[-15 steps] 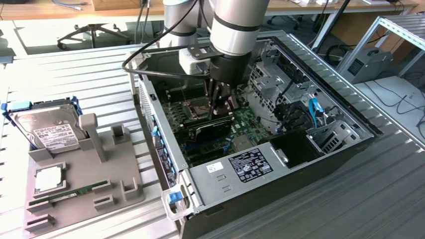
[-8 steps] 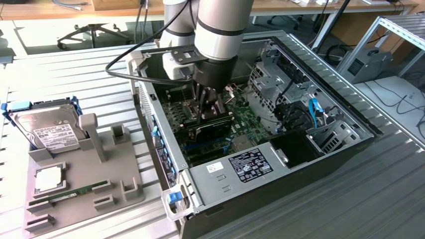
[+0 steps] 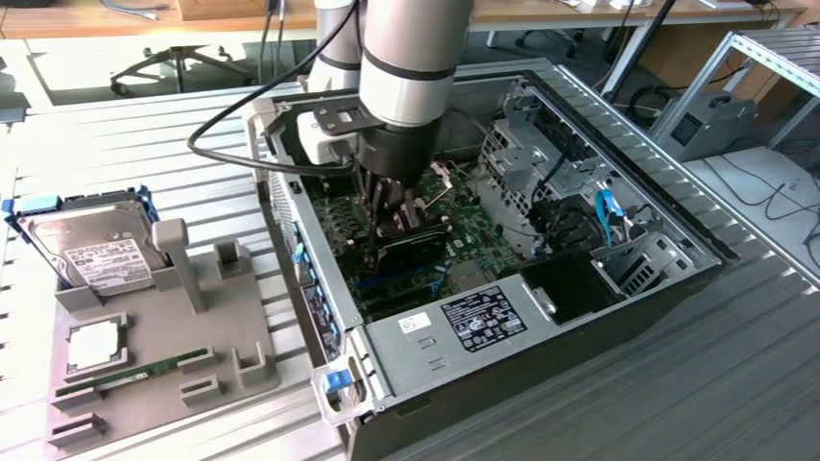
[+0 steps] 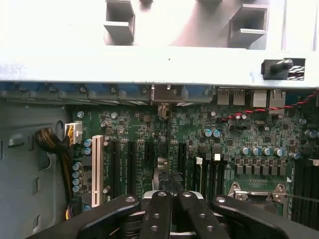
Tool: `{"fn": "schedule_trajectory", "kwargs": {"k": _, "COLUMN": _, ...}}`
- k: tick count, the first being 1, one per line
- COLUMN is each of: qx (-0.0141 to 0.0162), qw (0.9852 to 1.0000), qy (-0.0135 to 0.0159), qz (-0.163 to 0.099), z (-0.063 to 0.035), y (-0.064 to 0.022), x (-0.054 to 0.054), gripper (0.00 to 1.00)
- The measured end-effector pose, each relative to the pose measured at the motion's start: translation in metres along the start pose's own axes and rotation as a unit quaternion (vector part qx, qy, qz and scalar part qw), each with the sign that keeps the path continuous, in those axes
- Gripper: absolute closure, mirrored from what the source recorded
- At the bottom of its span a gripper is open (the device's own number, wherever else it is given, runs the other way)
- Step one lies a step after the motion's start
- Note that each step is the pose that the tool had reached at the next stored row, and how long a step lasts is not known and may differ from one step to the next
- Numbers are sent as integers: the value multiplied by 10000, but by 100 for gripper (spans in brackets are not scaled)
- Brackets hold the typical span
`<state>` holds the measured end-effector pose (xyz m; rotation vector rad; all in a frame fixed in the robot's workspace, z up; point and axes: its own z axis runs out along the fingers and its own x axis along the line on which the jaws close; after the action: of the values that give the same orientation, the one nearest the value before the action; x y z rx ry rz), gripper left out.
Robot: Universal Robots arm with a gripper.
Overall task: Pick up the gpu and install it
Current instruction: 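Press down on the gpu until it lock into place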
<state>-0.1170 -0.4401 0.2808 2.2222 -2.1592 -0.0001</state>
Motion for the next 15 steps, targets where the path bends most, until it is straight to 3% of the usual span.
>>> {"fn": "schedule_trajectory", "kwargs": {"k": 15, "qx": 0, "qw": 10000, "qy": 1, "qz": -1, "z": 83, "y": 68, "x": -4, "gripper": 89}}
